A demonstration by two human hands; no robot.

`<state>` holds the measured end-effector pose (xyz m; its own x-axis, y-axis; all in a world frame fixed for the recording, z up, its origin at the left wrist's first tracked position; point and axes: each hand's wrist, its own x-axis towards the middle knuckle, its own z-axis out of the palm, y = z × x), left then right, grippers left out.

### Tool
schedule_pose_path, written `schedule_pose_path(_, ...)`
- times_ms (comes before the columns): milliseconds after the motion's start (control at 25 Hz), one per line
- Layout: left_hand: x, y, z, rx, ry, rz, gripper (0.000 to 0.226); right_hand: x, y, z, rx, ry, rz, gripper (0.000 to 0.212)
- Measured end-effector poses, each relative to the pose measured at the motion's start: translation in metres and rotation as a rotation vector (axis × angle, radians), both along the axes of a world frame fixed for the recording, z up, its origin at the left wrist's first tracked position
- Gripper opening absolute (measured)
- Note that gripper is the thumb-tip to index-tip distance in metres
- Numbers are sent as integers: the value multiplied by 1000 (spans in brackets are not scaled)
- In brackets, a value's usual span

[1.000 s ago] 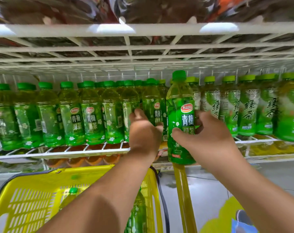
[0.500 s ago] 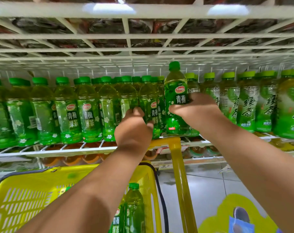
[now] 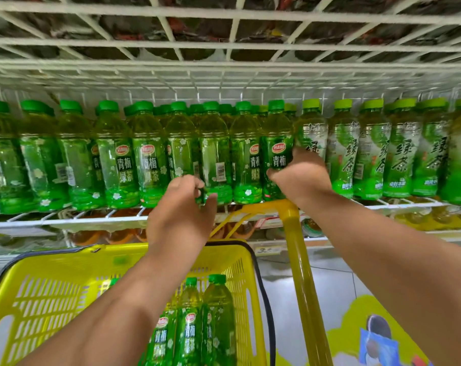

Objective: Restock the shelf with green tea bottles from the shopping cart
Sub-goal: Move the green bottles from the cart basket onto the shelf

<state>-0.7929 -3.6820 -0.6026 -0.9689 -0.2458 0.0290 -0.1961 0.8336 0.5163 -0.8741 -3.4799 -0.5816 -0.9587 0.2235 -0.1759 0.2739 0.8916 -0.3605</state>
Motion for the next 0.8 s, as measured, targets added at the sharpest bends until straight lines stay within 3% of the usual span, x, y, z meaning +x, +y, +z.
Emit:
schedule_pose_path(200, 26, -44, -13, 130, 87, -52, 28, 18, -5, 12, -24, 25, -11, 60)
schedule_pose_path(320, 43, -71, -19, 36, 73, -113, 47, 41, -17, 16, -30, 27, 12, 73)
schedule_pose_path(520, 77, -114, -30, -218, 48, -208, 68, 99, -52, 6, 148, 210, 360, 82)
schedule_pose_path(800, 142, -168, -59, -182, 22, -230, 73, 187, -109, -35, 109, 154, 465, 86)
